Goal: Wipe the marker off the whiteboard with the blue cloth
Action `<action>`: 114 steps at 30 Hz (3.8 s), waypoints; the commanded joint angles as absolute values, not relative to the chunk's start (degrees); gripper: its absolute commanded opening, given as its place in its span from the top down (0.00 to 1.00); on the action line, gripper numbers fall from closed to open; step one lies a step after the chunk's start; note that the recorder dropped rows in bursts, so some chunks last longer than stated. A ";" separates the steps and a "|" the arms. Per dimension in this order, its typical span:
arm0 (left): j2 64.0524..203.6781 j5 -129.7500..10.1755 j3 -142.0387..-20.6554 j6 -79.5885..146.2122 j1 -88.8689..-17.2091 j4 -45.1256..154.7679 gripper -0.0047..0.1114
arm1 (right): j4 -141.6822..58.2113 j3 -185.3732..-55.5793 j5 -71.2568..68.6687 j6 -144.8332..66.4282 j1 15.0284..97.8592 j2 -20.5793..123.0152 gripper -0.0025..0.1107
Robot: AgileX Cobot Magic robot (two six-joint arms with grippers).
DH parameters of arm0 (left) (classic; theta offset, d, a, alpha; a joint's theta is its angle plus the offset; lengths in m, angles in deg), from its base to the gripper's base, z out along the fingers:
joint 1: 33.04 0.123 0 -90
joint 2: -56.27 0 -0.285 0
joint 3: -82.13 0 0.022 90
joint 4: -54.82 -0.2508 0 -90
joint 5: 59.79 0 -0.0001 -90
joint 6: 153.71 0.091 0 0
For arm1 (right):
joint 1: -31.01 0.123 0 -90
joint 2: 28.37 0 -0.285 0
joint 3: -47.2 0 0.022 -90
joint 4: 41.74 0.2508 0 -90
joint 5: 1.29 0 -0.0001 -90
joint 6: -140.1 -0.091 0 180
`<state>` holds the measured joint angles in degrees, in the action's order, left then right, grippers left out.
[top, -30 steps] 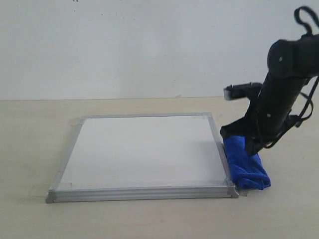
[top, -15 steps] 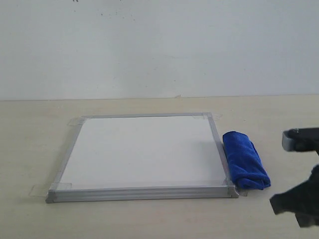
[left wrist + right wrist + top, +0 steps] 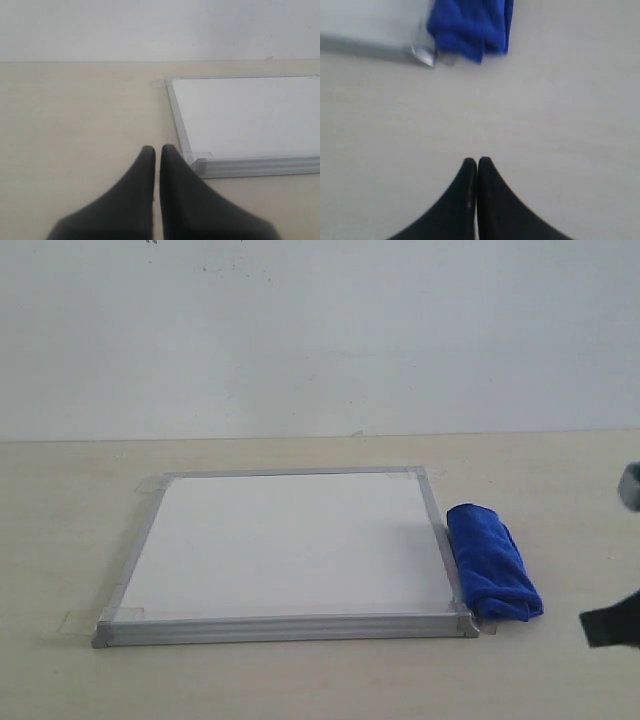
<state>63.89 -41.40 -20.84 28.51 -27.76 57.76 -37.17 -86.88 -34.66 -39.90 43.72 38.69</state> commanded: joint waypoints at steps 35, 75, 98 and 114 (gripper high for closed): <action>64.05 -41.76 -20.66 28.77 -28.19 58.32 0.93 | -36.03 -55.58 -13.95 -36.62 43.56 -20.58 0.98; 64.05 -41.76 -20.66 28.77 -28.19 58.32 0.93 | -34.81 -55.58 -20.21 -36.31 28.92 -20.58 0.98; 64.05 -41.76 -20.66 28.77 -28.19 58.32 0.93 | -34.81 -55.58 -20.21 -36.31 28.92 -20.58 0.98; 64.05 -41.76 -20.66 28.77 -28.19 58.32 0.93 | -34.81 -55.58 -20.21 -36.31 28.92 -20.58 0.98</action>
<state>63.89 -41.40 -20.84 28.51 -27.76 57.76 -34.88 -55.57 -20.41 -36.52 29.21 -20.33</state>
